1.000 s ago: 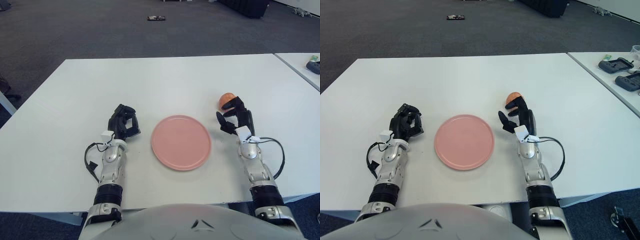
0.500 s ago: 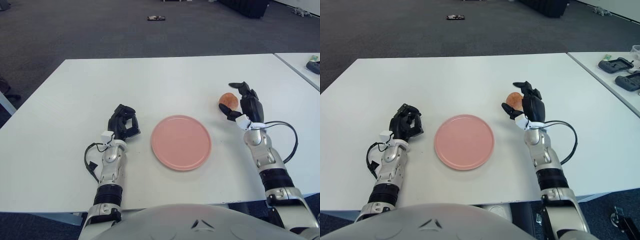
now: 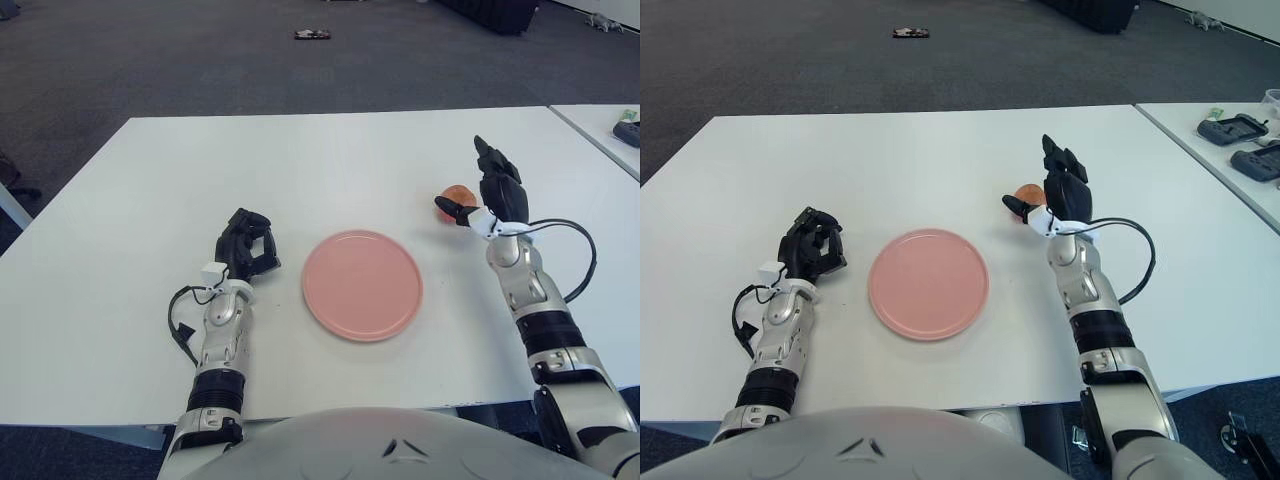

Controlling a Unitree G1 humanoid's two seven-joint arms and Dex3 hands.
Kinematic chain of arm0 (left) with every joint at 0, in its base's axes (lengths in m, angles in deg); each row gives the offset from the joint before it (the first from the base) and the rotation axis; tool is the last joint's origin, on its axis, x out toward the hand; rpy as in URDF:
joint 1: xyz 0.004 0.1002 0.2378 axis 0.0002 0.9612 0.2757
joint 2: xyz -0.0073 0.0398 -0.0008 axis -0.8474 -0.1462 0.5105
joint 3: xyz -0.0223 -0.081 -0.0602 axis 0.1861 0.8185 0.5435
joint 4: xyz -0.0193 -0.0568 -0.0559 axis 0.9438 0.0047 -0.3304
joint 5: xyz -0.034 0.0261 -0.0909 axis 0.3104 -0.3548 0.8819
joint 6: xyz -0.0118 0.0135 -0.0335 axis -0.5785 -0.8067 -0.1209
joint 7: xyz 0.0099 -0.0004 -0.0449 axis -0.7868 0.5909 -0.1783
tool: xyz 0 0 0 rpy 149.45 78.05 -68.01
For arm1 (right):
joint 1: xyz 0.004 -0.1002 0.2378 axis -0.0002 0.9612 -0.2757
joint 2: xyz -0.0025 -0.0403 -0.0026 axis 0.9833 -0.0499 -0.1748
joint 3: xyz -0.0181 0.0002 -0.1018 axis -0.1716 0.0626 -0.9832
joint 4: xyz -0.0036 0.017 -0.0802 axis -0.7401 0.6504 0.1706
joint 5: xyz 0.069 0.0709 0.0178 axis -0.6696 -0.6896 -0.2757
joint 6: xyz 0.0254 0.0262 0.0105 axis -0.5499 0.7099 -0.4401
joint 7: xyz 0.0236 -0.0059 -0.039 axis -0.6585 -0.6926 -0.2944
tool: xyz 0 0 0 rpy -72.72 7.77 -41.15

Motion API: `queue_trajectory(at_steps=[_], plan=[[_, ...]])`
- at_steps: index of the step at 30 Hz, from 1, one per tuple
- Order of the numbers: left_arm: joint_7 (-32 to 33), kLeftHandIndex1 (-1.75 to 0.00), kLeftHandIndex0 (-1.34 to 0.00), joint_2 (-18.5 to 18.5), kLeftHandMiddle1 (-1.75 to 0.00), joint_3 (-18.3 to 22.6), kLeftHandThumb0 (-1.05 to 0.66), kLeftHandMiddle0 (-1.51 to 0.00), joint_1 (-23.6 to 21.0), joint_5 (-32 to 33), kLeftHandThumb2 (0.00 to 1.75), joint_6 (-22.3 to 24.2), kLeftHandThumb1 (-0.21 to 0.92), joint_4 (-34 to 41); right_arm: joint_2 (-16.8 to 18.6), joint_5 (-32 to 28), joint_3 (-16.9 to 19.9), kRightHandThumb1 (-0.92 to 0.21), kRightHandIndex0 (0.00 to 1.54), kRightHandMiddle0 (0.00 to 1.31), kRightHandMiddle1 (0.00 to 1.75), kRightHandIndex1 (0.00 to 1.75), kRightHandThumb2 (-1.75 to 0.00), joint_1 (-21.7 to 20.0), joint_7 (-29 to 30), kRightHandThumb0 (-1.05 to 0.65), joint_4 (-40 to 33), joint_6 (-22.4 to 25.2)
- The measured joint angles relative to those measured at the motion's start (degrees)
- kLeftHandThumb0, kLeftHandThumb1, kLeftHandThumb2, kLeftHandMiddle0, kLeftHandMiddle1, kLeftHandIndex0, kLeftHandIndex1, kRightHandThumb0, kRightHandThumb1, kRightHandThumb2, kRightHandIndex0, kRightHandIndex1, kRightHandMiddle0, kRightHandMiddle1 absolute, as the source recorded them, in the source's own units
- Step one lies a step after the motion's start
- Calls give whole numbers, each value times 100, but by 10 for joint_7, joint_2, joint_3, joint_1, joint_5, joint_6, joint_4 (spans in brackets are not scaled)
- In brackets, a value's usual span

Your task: Put the apple into the plate.

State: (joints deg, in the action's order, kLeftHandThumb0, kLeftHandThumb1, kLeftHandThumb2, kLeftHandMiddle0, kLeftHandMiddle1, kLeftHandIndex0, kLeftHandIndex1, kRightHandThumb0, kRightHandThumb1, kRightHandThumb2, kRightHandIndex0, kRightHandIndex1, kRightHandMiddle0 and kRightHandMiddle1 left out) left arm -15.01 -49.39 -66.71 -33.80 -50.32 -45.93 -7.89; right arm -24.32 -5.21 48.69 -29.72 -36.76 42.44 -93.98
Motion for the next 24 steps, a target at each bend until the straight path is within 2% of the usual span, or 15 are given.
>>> queue_trajectory(at_steps=[8, 14, 20, 24], plan=[[0, -175, -67, 0, -175, 0, -51, -118, 0, 0, 141, 0, 25, -1, -22, 25, -20, -49, 0, 0, 0, 0, -69, -26, -21, -105, 9, 48], [0, -175, -67, 1, -175, 1, -51, -117, 0, 0, 141, 0, 25, -1, -32, 27, -41, -50, 0, 0, 0, 0, -69, -52, -72, -105, 30, 88], [0, -175, -67, 2, -175, 1, -51, -117, 0, 1, 141, 0, 25, -1, -42, 32, -73, -56, 0, 0, 0, 0, -65, -97, -101, -105, 105, 90], [0, -175, -67, 2, -175, 2, -51, -117, 0, 1, 142, 0, 25, -2, -46, 43, -95, -61, 0, 0, 0, 0, -63, -114, -120, -105, 126, 95]])
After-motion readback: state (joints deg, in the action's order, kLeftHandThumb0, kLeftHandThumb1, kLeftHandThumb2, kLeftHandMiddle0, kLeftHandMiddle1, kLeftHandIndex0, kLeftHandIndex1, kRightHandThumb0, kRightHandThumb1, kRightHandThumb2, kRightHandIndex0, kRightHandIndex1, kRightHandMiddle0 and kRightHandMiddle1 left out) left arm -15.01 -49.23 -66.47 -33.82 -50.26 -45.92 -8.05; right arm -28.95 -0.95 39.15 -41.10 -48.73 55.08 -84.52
